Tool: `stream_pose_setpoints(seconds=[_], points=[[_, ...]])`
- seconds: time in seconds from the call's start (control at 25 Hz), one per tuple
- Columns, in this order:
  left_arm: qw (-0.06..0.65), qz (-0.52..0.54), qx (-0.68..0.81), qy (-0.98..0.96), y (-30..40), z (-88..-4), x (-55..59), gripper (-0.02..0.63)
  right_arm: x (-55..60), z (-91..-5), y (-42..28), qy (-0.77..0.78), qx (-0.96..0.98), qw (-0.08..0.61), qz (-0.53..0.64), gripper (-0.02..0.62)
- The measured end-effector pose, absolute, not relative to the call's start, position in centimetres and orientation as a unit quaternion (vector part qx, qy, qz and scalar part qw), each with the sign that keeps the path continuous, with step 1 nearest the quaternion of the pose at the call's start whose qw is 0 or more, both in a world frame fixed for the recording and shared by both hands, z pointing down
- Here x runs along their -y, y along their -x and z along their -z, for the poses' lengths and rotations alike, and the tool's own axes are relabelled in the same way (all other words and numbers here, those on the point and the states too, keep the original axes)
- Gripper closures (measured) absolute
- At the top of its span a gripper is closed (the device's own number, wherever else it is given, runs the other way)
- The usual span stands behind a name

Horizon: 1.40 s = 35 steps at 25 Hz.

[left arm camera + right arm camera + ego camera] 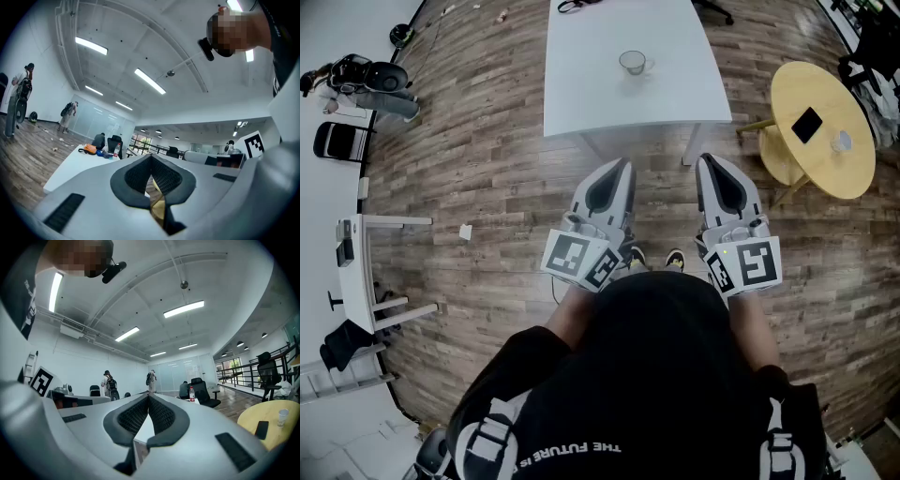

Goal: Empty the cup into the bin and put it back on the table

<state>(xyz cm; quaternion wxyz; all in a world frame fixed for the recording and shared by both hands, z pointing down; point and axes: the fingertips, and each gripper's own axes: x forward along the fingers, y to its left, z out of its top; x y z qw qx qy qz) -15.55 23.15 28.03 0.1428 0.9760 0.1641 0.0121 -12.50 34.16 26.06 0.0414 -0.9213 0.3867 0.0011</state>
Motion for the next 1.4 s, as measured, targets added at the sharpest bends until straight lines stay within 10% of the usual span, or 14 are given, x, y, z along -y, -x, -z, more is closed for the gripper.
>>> stream_pose_setpoints(seconds=[1.4], points=[[0.088,-0.004,-0.169,-0.982,7.3,-29.7,-11.2,0.586,-25.5,-28.6,3.3,0.922,-0.384,0.045,0.006,0.581]])
